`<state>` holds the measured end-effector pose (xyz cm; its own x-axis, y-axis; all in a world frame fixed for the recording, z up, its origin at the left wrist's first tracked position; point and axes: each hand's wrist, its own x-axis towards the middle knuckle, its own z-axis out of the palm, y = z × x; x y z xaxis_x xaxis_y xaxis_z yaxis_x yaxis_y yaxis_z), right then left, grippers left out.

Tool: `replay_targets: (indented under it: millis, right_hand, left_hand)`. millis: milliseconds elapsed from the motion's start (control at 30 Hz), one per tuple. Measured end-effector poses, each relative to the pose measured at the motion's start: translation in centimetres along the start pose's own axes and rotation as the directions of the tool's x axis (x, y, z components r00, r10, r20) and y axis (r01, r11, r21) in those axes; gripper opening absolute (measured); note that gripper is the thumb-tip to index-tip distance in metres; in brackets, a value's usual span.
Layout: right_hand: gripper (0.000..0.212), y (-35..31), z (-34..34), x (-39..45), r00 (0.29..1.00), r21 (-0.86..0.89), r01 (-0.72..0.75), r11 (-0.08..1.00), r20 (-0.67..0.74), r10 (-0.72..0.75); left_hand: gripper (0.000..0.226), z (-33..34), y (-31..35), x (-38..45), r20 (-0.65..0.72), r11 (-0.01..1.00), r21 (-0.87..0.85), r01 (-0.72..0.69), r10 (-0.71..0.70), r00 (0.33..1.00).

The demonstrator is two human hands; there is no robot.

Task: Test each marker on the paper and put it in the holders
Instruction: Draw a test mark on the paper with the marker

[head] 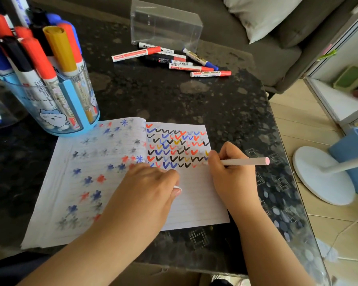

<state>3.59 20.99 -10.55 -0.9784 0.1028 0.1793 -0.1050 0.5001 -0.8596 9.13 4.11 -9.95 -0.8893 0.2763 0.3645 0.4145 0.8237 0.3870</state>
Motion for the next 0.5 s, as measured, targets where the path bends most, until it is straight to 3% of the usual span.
replay_targets:
  millis: [167,267,367,433,500]
  right_hand:
    - [0.035,0.2,-0.6,0.2,0.998,0.055,-0.037,0.998,-0.057,0.04]
    - [0.034,0.1,-1.1,0.2,0.987,0.203,-0.118,0.972,-0.079,0.137]
    - [0.038,-0.2,-1.5,0.4,0.97,0.391,-0.183,0.902,-0.079,0.231]
    - [0.036,-0.5,-1.8,0.4,0.961,0.506,-0.222,0.834,-0.029,0.273]
    - [0.033,-1.2,-2.1,0.3,0.958,0.541,-0.265,0.798,0.05,0.283]
  left_hand:
    - [0.013,-0.2,-0.1,-0.1,0.012,1.0,-0.019,0.013,-0.013,1.0]
    - [0.009,-0.4,0.0,-0.2,0.026,0.998,-0.05,0.028,-0.027,0.999]
    - [0.01,-1.1,0.3,0.0,0.032,0.978,-0.159,0.138,-0.134,0.99]
    - [0.012,-2.1,0.6,0.4,0.022,0.907,-0.332,0.258,-0.266,0.964]
    - [0.011,-2.9,0.7,0.9,0.051,0.763,-0.522,0.381,-0.418,0.907]
